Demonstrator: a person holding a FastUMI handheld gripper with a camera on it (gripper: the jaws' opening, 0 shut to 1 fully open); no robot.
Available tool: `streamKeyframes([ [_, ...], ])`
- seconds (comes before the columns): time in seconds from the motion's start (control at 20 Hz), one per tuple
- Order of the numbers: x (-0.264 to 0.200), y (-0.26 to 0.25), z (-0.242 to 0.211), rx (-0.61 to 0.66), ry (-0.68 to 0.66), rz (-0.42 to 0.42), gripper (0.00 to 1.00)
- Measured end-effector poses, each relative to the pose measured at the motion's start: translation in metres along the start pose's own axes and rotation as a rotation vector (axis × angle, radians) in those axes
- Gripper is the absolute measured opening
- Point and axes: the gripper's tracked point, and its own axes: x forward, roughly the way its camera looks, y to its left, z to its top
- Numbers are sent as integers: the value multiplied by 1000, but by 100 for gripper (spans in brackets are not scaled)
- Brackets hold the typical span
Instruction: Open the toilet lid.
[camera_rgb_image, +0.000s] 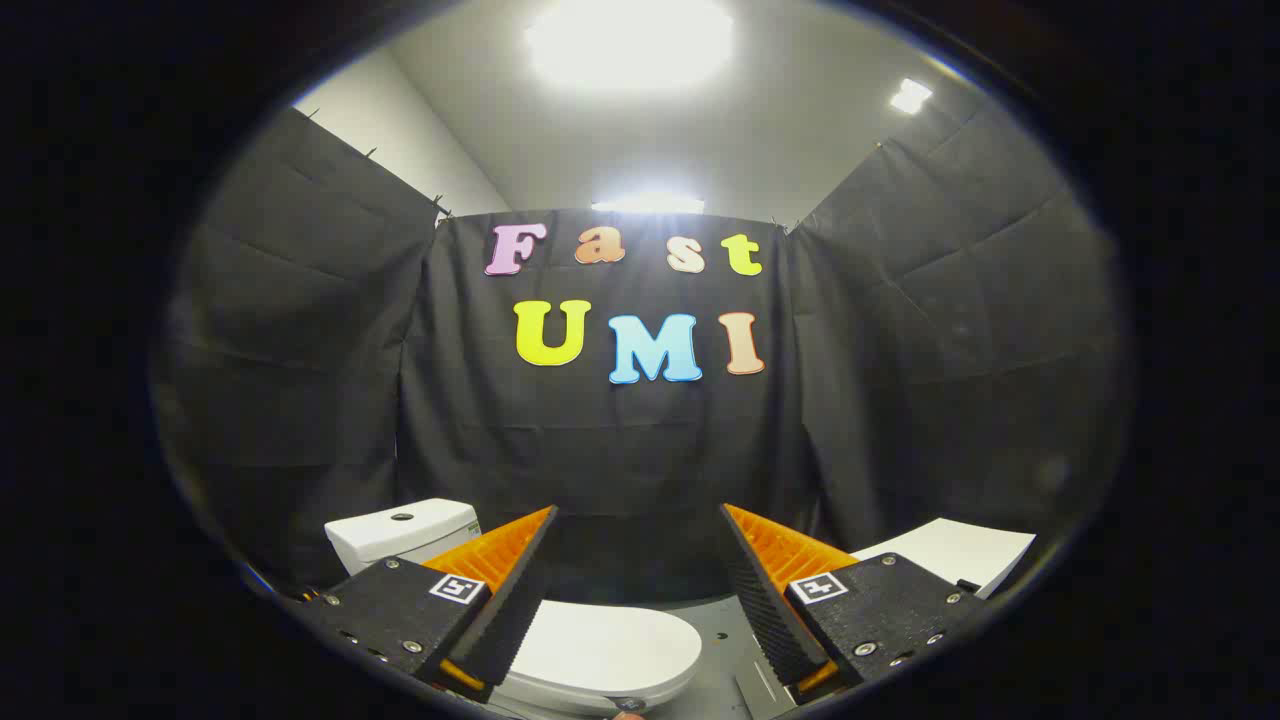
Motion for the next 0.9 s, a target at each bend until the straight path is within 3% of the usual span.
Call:
streamKeyframes([
  [0.3,0,-4,-8,-31,1,-17,95],
  [0.7,3,2,-28,-17,33,21,95],
  [0.9,1,8,-42,57,14,5,95],
])
